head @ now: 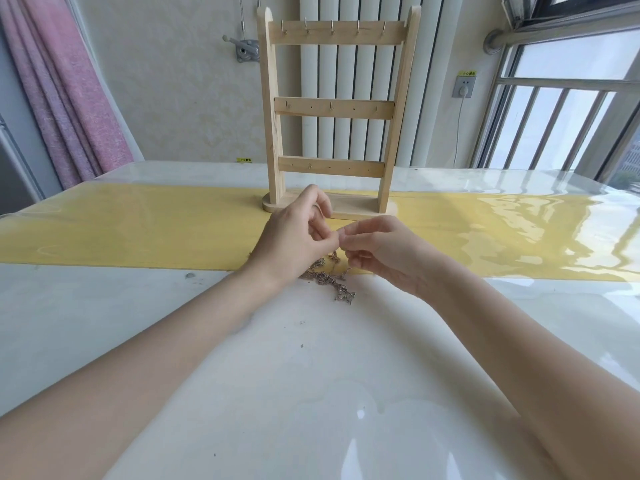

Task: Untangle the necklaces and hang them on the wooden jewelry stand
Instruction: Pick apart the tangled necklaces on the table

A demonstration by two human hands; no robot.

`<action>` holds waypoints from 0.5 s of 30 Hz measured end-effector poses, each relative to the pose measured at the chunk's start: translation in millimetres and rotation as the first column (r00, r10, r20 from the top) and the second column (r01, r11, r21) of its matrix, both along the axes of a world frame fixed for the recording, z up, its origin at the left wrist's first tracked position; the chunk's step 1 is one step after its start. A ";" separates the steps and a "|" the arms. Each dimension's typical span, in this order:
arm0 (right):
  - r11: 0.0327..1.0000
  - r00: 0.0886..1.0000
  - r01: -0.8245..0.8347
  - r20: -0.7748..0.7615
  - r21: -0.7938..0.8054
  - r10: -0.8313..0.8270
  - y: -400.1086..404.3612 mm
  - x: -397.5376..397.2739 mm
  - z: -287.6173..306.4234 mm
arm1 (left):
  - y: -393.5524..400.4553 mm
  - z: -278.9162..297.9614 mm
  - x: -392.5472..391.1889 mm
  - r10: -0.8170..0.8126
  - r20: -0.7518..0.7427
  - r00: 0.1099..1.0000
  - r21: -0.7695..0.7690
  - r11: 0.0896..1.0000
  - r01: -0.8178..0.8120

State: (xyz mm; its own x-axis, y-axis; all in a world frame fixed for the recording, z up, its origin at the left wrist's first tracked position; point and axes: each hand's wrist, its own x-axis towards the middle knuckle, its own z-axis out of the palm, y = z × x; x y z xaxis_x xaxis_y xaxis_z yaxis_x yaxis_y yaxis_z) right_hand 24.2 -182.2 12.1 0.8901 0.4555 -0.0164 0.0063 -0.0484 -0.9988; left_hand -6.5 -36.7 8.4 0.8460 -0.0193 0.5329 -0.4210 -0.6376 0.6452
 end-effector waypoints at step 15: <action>0.834 0.826 0.320 0.563 -0.449 -0.014 4.4 0.8 -3.2 | 0.9 -3.4 2.5 0.053 -0.115 0.992 0.076 0.996 -0.044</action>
